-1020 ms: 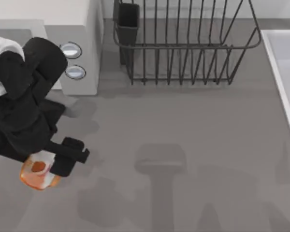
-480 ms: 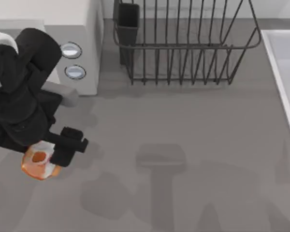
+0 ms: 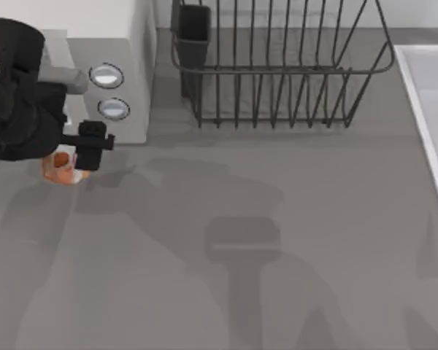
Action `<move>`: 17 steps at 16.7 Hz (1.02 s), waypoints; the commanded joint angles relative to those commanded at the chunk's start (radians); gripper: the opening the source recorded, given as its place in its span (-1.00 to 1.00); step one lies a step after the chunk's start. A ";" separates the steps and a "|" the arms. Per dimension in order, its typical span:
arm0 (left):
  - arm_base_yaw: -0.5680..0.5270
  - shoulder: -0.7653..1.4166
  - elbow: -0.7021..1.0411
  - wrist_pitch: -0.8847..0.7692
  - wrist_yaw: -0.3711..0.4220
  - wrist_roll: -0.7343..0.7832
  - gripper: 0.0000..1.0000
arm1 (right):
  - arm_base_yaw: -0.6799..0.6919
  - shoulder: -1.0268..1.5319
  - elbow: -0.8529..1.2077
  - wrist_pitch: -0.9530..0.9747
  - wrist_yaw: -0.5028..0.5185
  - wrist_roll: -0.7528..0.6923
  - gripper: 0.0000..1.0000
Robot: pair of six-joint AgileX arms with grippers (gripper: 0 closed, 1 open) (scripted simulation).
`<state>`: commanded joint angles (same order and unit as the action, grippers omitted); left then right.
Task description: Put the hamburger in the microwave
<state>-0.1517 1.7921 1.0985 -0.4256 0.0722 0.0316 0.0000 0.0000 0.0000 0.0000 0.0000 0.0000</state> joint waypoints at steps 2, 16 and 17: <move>0.064 0.072 -0.012 0.220 0.016 0.017 -1.00 | 0.000 0.000 0.000 0.000 0.000 0.000 1.00; 0.307 0.339 -0.162 1.262 0.111 0.045 -1.00 | 0.000 0.000 0.000 0.000 0.000 0.000 1.00; 0.307 0.340 -0.162 1.264 0.112 0.045 -1.00 | 0.000 0.000 0.000 0.000 0.000 0.000 1.00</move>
<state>0.1554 2.1323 0.9367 0.8389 0.1839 0.0764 0.0000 0.0000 0.0000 0.0000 0.0000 0.0000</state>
